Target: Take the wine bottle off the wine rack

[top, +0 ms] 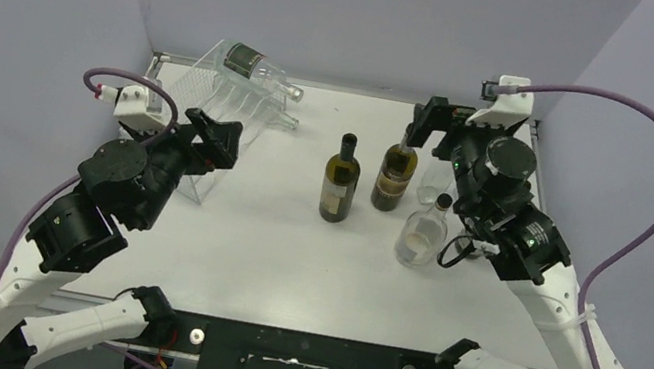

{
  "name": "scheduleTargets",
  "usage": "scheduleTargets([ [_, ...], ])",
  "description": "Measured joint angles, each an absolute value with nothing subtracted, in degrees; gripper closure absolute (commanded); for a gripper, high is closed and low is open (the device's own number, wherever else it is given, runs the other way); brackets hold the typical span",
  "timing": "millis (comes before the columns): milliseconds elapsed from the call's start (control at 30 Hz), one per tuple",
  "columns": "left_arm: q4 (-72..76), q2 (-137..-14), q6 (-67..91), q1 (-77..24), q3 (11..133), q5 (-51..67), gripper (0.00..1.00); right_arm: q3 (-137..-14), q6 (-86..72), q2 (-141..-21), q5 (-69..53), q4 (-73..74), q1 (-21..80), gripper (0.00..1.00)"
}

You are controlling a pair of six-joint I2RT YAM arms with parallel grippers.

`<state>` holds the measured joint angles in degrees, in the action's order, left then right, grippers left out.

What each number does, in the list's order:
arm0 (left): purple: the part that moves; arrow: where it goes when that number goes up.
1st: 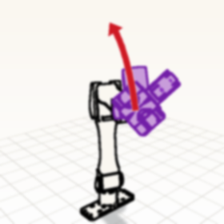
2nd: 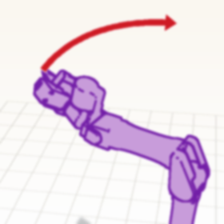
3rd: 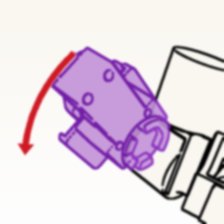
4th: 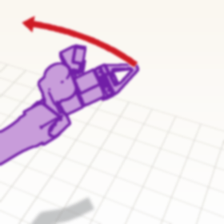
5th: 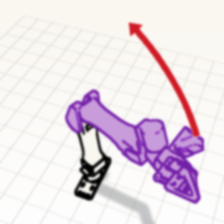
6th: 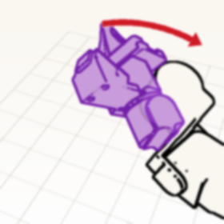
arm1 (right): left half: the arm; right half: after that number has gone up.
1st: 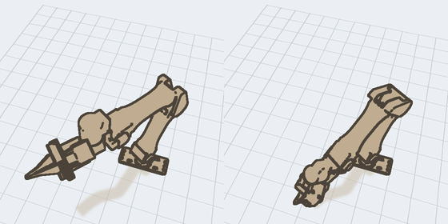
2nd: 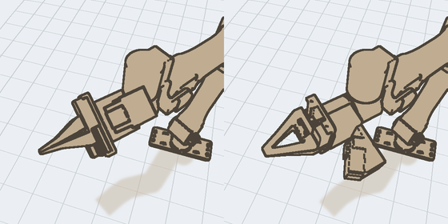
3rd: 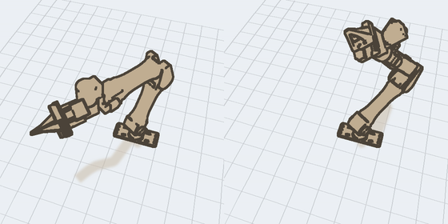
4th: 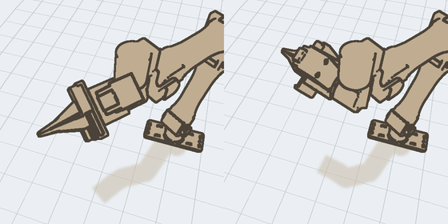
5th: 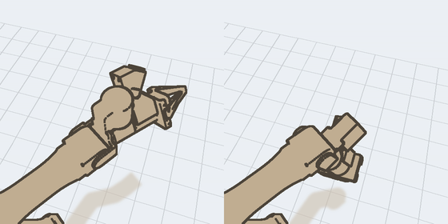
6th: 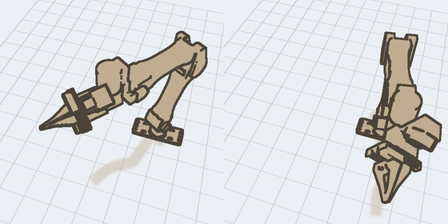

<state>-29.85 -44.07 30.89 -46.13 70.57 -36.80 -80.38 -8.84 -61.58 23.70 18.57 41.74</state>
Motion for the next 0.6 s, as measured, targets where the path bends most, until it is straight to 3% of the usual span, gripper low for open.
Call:
scheduleTargets([
  [367,-29.54,-48.01,22.44,-46.06,75.16,-43.33,0.09,-82.41,-8.43,-56.12,22.55,29.67,24.91,0.03],
  [600,-27.07,-48.51,18.90,-46.02,78.56,-45.21,0.14,-81.14,-8.82,-45.67,23.83,33.30,22.52,0.02],
])
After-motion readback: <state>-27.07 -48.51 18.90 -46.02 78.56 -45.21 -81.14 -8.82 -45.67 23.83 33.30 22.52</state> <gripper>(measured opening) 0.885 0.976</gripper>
